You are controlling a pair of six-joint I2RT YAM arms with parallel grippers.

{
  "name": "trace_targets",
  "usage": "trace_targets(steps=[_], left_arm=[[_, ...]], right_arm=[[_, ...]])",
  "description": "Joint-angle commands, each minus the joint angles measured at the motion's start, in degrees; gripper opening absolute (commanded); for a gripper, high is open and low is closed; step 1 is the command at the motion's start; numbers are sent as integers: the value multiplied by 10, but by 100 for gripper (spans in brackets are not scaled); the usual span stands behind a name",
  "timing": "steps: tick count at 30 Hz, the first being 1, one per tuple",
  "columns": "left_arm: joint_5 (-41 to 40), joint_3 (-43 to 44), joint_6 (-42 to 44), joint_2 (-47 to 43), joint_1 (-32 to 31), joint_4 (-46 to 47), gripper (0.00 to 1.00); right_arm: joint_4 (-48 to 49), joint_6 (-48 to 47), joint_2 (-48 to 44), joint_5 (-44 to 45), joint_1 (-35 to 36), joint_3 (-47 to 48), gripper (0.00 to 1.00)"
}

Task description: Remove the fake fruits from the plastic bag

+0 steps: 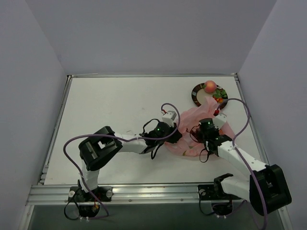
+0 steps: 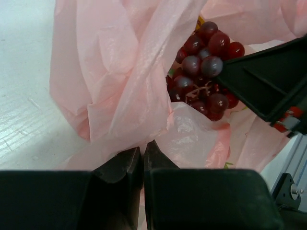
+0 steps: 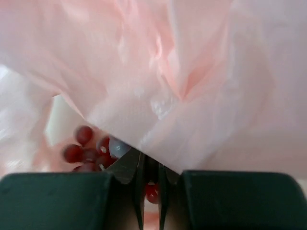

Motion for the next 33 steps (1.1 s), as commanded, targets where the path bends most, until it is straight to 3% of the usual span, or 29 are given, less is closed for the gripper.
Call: trace_targets(steps=[1,7,17,23,33], left_arm=[[2,13,8,-45,-6,14,2],[-7,27,16,-59,-12,-2,2],[-22,86,45,-73,-19,-100,2],[-25,92,36,-87,-12,-109,2],[-41,79,24,-104,-8,-145,3]], right_arm=[[-19,-24,-79,42,20,24,0],[-54,-37,-179,45,35,38,0],[-93,-28,-240,-68,62,94,0],[-142,-21,-290,-123,65,121,0],[-150,-51,-286,-132,65,260,0]])
